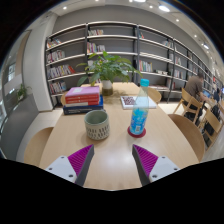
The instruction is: Pour water
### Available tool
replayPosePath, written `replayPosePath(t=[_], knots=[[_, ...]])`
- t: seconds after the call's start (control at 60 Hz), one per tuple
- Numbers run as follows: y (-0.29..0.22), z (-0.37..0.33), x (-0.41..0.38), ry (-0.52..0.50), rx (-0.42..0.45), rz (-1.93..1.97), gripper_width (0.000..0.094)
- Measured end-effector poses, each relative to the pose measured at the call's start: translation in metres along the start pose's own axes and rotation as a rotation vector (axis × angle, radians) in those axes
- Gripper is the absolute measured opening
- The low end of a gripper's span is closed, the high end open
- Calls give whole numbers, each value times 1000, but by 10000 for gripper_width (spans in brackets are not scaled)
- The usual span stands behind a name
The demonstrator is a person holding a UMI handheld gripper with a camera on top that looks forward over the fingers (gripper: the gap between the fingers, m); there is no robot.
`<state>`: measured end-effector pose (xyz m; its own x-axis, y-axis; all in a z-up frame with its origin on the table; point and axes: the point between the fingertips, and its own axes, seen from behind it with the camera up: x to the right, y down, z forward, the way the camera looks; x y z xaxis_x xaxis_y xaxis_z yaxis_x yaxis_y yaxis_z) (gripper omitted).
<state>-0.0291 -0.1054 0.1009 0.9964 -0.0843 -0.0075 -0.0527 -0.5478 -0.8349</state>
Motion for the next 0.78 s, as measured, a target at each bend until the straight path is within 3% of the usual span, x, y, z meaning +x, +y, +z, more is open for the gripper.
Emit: replayPosePath(t=[0.35,0.783], knots=[[-67,-94,-59,-19,110,0,778],[-87,-132,-82,-15,116,-52,775]])
